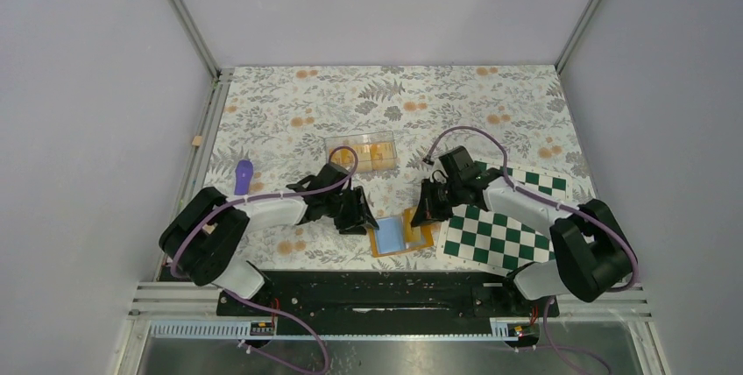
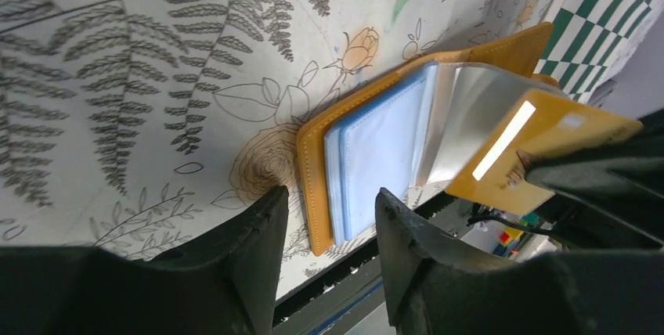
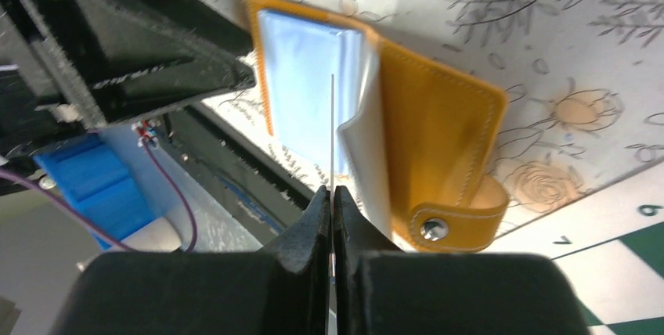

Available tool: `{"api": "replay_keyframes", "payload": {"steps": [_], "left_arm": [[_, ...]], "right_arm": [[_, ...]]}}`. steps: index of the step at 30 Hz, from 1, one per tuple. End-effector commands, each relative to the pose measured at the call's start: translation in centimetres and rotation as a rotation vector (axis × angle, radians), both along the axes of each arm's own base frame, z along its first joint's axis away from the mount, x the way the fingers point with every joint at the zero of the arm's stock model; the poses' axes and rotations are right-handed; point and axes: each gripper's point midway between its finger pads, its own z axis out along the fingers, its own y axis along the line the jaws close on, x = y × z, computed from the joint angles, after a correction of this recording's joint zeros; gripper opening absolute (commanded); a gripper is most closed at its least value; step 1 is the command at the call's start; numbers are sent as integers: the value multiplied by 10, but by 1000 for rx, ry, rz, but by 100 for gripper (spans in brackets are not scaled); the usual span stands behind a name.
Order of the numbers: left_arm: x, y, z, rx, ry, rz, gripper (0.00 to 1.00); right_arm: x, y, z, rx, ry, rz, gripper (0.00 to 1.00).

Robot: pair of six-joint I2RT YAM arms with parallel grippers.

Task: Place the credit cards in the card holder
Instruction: Insert the credit card into the card holder.

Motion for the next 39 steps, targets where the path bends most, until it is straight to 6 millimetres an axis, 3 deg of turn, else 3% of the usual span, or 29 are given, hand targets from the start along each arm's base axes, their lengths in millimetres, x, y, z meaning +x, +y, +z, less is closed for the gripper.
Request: {"api": "replay_keyframes", "payload": {"steps": [1, 7, 19, 33, 39], "left_arm": [[-1, -6, -6, -26, 16, -5, 45], [-8, 7, -29, 115, 38, -60, 42], [-14, 1, -53, 295, 15, -148, 34], [-22, 28, -67, 511, 7, -160, 30], [-30, 25, -69, 506, 33, -164, 26]], "right_arm": [[22, -3, -6, -87, -74, -4, 0], [28, -11, -19, -170, -62, -11, 0], [19, -20, -29, -185, -74, 24, 0], [10, -26, -25, -104, -61, -24, 0], [19, -26, -21, 8, -54, -101, 0]]}}
